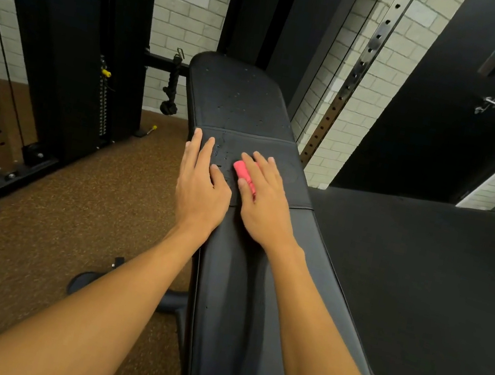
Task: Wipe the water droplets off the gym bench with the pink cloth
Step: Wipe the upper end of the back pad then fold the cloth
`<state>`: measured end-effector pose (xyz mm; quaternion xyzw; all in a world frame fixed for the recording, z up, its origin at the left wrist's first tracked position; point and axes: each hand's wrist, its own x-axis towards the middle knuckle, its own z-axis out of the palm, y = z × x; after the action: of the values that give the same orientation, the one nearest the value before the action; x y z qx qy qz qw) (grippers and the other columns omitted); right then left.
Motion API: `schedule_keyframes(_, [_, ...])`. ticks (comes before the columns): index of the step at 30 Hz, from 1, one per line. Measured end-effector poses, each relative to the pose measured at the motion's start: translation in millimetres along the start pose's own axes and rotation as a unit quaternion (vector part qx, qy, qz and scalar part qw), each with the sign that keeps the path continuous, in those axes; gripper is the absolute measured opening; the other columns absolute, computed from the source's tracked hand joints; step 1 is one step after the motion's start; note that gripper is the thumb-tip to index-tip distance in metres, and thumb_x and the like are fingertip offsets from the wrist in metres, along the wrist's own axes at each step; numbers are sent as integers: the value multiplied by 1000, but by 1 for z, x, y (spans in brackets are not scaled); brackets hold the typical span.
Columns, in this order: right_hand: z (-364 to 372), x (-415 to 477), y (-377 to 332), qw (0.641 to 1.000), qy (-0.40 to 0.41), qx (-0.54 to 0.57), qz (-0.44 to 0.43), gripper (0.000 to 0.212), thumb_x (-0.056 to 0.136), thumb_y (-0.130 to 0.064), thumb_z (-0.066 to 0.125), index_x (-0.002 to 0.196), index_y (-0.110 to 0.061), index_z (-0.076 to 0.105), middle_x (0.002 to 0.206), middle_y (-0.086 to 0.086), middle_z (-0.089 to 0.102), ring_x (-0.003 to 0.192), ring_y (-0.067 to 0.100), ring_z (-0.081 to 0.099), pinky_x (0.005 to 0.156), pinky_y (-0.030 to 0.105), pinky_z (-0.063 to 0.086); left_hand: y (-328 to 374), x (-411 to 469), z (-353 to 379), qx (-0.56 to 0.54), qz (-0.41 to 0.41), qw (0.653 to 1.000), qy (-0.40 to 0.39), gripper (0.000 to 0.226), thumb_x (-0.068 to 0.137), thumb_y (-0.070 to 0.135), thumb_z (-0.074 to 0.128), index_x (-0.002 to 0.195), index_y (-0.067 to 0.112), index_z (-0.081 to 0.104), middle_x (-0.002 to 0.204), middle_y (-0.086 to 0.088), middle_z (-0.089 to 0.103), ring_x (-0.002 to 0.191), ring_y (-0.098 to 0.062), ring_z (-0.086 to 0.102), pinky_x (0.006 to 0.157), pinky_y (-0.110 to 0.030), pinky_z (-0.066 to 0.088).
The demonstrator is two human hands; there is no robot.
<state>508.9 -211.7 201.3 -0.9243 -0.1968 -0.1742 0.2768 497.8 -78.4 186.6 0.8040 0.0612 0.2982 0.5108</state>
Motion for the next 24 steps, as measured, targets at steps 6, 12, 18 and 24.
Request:
schedule_keyframes(6, [-15,-27,-2,998,-25,49,41,57,115,-34,44,169,-31,28,179,-14,7,165,8,0,128,27,9,-8,-10,-19,-24,5,998,-56,55,114,24,42,168,28,30,177,20,7,162,-9,17,128,-33,23])
schedule_keyframes(12, [-1,-33,-17,993,58,41,96,53,115,-33,46,166,-25,37,178,-3,19,165,19,12,130,39,21,-11,-24,-42,-80,-80,991,-76,62,109,31,58,166,31,34,170,4,37,157,-17,36,128,-35,29])
schedule_keyframes(18, [0,-35,-27,1000,-15,20,-4,52,115,-32,48,166,-31,38,176,-8,24,165,14,12,125,25,15,-21,-15,-51,-88,-128,983,-95,58,105,36,64,160,39,45,156,5,57,152,-20,41,118,-29,24])
schedule_keyframes(24, [-9,-25,-18,997,27,13,77,52,115,-27,47,165,-26,39,177,0,23,166,21,13,130,34,19,-25,-11,-53,-100,-145,979,-99,57,102,37,69,156,40,51,148,5,64,147,-19,48,123,-42,33])
